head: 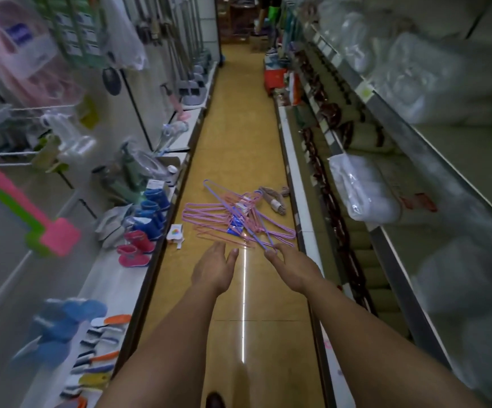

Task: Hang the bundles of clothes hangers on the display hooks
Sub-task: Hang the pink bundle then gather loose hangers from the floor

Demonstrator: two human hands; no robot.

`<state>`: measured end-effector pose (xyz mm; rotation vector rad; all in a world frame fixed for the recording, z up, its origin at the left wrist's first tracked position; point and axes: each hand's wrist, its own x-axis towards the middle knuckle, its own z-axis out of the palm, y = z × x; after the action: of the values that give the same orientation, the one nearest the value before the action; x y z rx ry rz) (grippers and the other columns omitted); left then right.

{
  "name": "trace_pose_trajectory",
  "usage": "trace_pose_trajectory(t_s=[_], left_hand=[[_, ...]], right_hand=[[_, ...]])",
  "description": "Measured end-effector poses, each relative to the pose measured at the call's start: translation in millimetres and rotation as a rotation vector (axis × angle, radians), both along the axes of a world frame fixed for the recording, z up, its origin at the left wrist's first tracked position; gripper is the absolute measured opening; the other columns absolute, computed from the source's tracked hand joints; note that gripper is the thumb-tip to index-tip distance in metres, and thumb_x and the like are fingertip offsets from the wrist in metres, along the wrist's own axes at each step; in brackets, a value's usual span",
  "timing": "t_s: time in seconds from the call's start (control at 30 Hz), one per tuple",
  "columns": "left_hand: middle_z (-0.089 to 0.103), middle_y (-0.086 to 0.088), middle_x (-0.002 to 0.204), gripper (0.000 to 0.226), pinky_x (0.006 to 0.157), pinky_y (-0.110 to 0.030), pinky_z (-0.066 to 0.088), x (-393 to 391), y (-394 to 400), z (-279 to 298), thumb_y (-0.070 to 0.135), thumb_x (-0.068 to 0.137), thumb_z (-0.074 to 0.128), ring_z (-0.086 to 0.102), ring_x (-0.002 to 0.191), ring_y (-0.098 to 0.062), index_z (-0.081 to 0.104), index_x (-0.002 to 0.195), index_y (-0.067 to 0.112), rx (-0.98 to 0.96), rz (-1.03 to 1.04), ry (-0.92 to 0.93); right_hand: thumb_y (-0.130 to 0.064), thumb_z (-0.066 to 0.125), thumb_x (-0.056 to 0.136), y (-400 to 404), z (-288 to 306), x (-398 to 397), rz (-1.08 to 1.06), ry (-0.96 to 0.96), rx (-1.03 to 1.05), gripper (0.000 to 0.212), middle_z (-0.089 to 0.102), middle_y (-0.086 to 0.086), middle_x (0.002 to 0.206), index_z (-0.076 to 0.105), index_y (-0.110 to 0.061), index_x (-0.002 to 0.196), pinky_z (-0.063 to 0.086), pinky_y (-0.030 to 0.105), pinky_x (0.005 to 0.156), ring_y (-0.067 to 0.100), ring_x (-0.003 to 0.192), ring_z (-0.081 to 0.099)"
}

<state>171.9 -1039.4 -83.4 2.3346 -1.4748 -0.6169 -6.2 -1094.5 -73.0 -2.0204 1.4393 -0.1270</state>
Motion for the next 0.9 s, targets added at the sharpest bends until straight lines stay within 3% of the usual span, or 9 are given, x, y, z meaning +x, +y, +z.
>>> trace_pose_trajectory(t_s=[0.27, 0.67, 0.9], left_hand=[[0.043, -0.006, 0.145, 0.052, 0.102, -0.035, 0.035, 9.4, -81.8, -11.8, 0.045, 0.100, 0.031, 0.041, 0.132, -0.023, 0.041, 0.139, 0.012, -0.017, -0.079, 0.025], [0.049, -0.005, 0.136, 0.048, 0.098, -0.039, 0.040, 92.9, -227.2, -11.6, 0.046, 0.099, 0.032, 0.046, 0.125, -0.025, 0.047, 0.133, 0.014, -0.058, -0.142, 0.067], [0.041, -0.003, 0.147, 0.058, 0.105, -0.039, 0.037, 136.5, -279.7, -33.5, 0.052, 0.099, 0.028, 0.040, 0.133, -0.022, 0.039, 0.142, 0.015, -0.016, -0.167, 0.058]], right_hand=[[-0.060, 0.029, 0.096, -66.3, -6.0, 2.9, -0.069, 0.013, 0.018, 0.062, 0.045, 0.004, 0.145, 0.036, -0.023, 0.145, 0.041, 0.037, 0.097, 0.023, 0.129, 0.046], [-0.056, 0.029, 0.098, -190.7, 13.0, 83.8, -0.154, 0.046, -0.017, 0.059, 0.041, 0.003, 0.147, 0.034, -0.022, 0.146, 0.038, 0.035, 0.100, 0.022, 0.132, 0.043], [-0.059, 0.029, 0.096, -250.3, -12.5, 112.8, -0.194, 0.067, 0.034, 0.062, 0.042, 0.003, 0.147, 0.033, -0.022, 0.146, 0.040, 0.037, 0.099, 0.022, 0.130, 0.044]])
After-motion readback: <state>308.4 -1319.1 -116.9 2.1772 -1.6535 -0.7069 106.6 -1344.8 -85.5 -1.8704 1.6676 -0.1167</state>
